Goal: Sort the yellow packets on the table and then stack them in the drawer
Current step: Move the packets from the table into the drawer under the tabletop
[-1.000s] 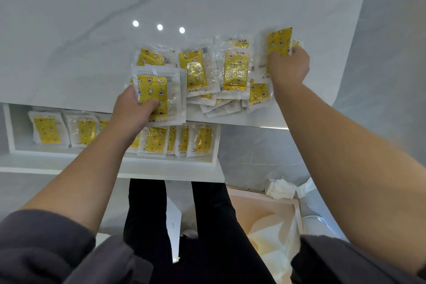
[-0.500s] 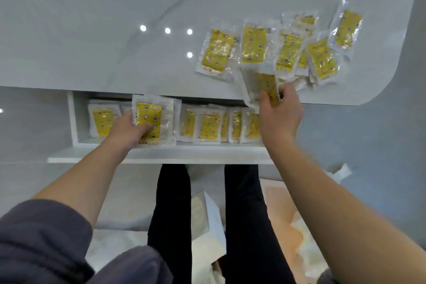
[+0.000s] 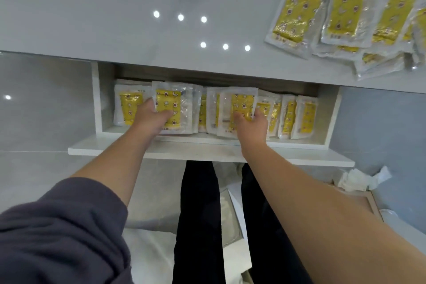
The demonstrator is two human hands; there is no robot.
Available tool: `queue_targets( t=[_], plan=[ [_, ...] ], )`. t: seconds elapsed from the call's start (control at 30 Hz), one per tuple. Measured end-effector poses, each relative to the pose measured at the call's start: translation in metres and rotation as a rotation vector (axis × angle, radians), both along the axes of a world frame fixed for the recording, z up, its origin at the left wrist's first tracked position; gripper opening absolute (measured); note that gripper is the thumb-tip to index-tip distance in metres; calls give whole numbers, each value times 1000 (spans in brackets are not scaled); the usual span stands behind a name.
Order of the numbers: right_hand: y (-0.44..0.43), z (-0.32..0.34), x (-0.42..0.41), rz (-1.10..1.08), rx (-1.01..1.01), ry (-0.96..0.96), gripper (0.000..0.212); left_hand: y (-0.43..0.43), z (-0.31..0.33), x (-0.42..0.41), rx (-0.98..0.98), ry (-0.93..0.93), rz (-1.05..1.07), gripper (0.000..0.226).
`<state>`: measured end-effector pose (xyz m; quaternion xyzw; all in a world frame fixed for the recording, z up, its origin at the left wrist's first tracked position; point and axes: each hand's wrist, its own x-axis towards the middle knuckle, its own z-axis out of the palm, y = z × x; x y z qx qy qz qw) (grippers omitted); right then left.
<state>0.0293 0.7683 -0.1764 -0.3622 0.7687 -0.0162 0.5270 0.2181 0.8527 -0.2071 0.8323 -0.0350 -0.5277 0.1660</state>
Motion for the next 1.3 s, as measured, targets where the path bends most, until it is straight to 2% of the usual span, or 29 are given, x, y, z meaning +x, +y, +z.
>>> queue_targets(
  t=[0.1, 0.23, 0.37, 0.53, 0.7, 0.77, 0.83, 0.97, 1.07, 1.17, 1.3],
  plan=[
    [-2, -25, 4, 42, 39, 26, 48, -5, -19, -11, 13, -57, -51, 65],
    [3, -46, 10, 279, 14, 203, 15, -6, -23, -15, 58, -175, -189, 50],
    [10, -36, 12, 308, -12, 230, 20, 8, -10, 4, 101, -250, -216, 42],
    [13, -18, 26, 331, 83, 2, 35, 36, -4, 50, 153, -313, -146, 23],
    [12, -29, 65, 540, 188, -160, 7, 41, -15, 76, 249, -401, -288, 12],
    [12, -38, 77, 621, 174, -177, 15, 38, -19, 77, 303, -434, -374, 17],
    [13, -49, 91, 735, 142, -148, 22, 34, -22, 76, 398, -460, -507, 23],
    [13, -56, 105, 1009, 73, 67, 23, 29, -17, 78, 604, -446, -807, 27],
    [5, -42, 93, 1057, 33, 130, 32, 23, 0, 80, 657, -417, -879, 26],
    [-8, -13, 64, 1014, 6, 90, 34, 3, 31, 67, 598, -385, -905, 26],
    [-30, 35, 15, 909, -55, 19, 32, -40, 78, 20, 290, -404, -938, 31]
  ],
)
